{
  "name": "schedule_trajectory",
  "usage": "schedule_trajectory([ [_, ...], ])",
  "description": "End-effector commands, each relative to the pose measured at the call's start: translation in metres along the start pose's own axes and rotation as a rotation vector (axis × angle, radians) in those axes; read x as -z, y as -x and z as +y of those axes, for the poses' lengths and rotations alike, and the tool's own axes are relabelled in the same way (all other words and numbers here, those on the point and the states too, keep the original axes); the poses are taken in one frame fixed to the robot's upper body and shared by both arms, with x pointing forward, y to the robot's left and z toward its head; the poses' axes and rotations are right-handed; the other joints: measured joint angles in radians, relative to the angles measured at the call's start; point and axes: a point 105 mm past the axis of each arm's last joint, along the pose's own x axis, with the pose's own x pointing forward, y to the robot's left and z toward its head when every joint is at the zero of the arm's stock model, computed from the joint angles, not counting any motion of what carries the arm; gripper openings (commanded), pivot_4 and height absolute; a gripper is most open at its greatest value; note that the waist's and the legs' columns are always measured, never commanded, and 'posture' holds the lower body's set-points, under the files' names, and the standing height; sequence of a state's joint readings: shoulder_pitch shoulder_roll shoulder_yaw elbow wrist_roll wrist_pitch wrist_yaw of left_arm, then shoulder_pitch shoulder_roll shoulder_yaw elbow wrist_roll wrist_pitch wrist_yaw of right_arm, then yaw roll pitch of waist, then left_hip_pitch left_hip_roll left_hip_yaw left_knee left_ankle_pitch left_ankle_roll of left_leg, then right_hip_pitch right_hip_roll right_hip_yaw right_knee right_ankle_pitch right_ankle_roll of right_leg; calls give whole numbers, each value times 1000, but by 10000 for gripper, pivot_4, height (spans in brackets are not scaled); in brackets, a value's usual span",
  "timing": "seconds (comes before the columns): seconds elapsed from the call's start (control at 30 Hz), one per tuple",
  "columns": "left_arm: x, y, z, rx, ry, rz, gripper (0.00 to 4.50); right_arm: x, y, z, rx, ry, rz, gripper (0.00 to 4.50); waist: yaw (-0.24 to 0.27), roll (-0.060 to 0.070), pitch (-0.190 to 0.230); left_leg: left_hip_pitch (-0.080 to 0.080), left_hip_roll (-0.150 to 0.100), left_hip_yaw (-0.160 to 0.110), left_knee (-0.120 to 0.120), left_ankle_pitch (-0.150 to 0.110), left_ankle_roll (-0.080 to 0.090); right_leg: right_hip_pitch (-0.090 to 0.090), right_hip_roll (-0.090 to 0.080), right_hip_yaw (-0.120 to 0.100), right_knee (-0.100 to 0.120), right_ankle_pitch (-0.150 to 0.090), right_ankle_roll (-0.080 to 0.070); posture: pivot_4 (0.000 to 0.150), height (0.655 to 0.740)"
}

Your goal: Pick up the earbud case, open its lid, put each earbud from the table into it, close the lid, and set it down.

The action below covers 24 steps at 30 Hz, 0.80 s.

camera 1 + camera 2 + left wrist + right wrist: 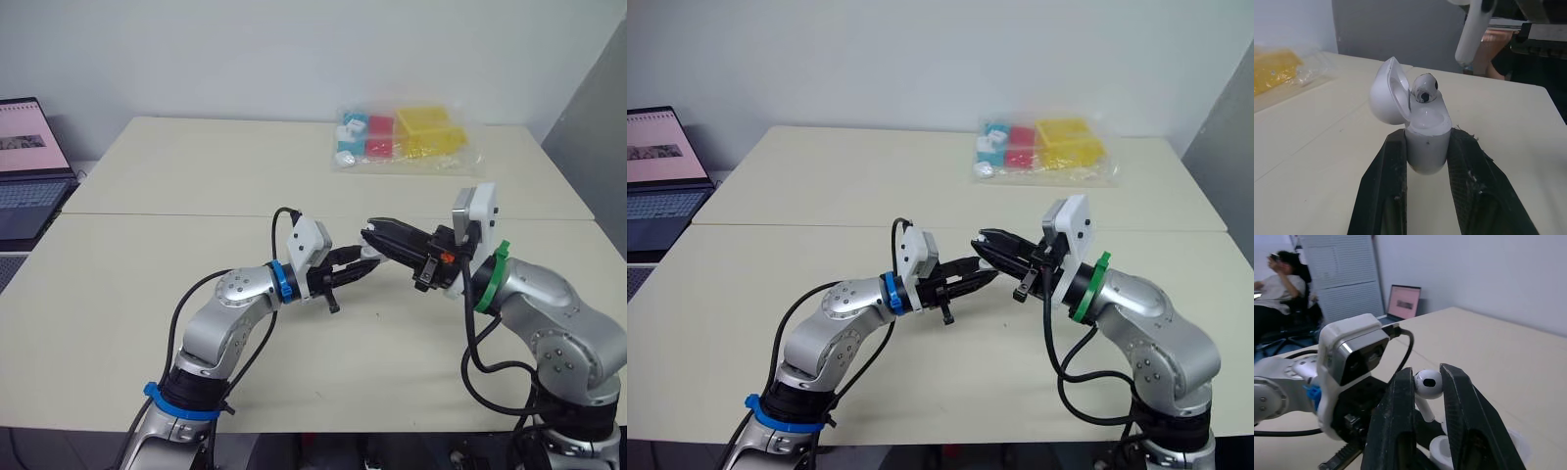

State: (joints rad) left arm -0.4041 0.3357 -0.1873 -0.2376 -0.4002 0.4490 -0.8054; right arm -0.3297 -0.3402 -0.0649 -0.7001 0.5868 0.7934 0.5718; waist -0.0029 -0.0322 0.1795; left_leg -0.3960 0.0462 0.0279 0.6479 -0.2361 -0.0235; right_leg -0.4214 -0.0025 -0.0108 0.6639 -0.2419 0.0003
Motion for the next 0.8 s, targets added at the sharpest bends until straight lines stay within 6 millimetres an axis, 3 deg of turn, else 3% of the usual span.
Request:
schedule_trajectory([
  [0.03, -15, 1, 0, 17, -40, -40, 7801, -4, -4, 1, 32, 72, -60, 3868, -2, 0, 0, 0, 0, 0, 0, 0, 0, 0, 0, 0, 0, 0, 0, 1500, 7387],
  [0.33, -16, 3, 3, 22, -50, -30, 7801, 17, -5, 1, 34, 96, -32, 3868, -1, 0, 0, 0, 0, 0, 0, 0, 0, 0, 0, 0, -1, 0, 0, 1500, 7387],
  [0.8, -16, 4, 3, 24, -51, -23, 7801, 31, -2, -4, 59, 95, 2, 3868, -2, 0, 0, 0, 0, 0, 0, 0, 0, 0, 0, 0, -1, 0, 0, 1500, 7387],
])
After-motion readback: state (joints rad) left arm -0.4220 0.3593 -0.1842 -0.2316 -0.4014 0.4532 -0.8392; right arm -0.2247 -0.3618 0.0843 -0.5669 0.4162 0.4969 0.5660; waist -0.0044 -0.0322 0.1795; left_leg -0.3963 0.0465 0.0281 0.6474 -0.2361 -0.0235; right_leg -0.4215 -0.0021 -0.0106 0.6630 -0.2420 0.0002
